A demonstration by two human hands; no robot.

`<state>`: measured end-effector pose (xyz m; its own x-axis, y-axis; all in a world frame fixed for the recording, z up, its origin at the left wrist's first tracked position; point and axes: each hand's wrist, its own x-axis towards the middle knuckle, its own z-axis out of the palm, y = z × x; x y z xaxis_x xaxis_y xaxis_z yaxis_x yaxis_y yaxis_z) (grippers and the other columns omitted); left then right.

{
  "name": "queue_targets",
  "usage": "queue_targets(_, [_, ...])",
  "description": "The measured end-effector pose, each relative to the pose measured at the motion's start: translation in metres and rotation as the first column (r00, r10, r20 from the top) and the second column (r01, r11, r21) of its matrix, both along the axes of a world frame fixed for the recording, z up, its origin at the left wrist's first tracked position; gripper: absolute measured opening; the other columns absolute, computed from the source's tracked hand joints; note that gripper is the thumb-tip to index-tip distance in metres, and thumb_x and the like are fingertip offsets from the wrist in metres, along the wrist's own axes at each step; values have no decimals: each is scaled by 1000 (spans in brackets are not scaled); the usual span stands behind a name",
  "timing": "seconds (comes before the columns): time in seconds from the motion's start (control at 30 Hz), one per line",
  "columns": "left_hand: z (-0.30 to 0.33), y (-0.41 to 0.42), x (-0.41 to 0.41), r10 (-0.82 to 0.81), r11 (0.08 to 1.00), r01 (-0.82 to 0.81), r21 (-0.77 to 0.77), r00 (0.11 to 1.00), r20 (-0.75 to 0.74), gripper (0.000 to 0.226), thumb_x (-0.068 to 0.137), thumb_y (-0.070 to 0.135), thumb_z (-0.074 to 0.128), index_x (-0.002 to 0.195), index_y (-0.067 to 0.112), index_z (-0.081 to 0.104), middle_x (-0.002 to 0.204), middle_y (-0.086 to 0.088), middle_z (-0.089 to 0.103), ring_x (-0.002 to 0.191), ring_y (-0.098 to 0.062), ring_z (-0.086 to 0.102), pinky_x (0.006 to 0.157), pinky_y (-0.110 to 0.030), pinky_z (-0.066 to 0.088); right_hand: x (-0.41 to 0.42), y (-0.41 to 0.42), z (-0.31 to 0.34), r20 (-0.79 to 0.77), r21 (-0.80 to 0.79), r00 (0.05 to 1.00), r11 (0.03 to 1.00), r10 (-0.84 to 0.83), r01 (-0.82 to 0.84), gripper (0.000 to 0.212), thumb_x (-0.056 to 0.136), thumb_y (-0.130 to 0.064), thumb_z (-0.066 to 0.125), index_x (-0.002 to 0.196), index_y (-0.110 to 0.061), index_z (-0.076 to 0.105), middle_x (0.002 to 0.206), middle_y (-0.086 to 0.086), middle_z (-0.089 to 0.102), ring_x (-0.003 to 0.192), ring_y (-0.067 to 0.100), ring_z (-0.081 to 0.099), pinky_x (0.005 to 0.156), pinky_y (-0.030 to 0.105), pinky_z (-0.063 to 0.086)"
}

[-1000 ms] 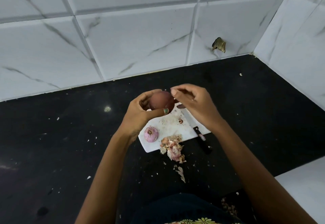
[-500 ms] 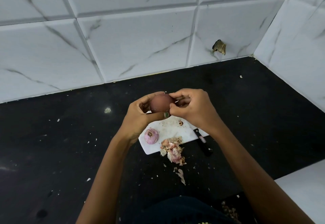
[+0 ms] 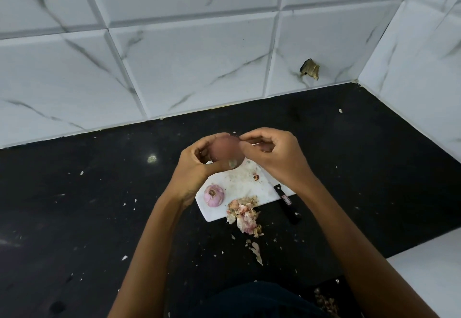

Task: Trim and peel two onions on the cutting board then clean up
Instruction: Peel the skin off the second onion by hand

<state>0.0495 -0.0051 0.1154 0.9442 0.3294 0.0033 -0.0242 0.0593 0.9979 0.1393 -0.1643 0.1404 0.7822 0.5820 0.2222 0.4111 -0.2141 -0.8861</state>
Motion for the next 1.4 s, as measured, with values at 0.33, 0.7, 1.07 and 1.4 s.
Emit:
queue_targets(0.33, [1,-5,0,51,999,-50,-20,999,19,56,64,1,82,115,15,64,104,6,70,99,-13,68,82,-27,55,-14,15,-15,107,126,984,983,-143,130,4,90,-14,63,93,-12,65,96,-5,67,88,5,62,69,14,51])
queue_targets(0.7, [6,-4,-2,-79,962,67,-264,996,-37,57,63,4,80,114,25,66,105,8,68,100,-16,67,74,-29,57,2,9,-62,-290,-156,929,969,-230,192,8,93,-6,56,86,-11,55,75,8,64,49,11,61,51,27,54])
queue_targets(1.07, [4,-7,-1,-10,941,-9,-338,998,-55,44,71,16,70,115,18,66,114,-5,65,96,-19,69,70,-27,58,-1,4,-47,-280,-83,955,993,-101,81,30,99,-26,48,96,-3,69,84,10,69,74,17,66,66,28,51])
queue_targets(1.4, [2,-9,3,17,963,-36,-267,997,-71,45,75,22,69,120,16,65,116,-7,67,92,-17,68,71,-25,55,-5,7,-4,-338,91,941,996,18,14,23,81,-9,73,103,-5,70,92,12,72,82,23,71,68,30,60])
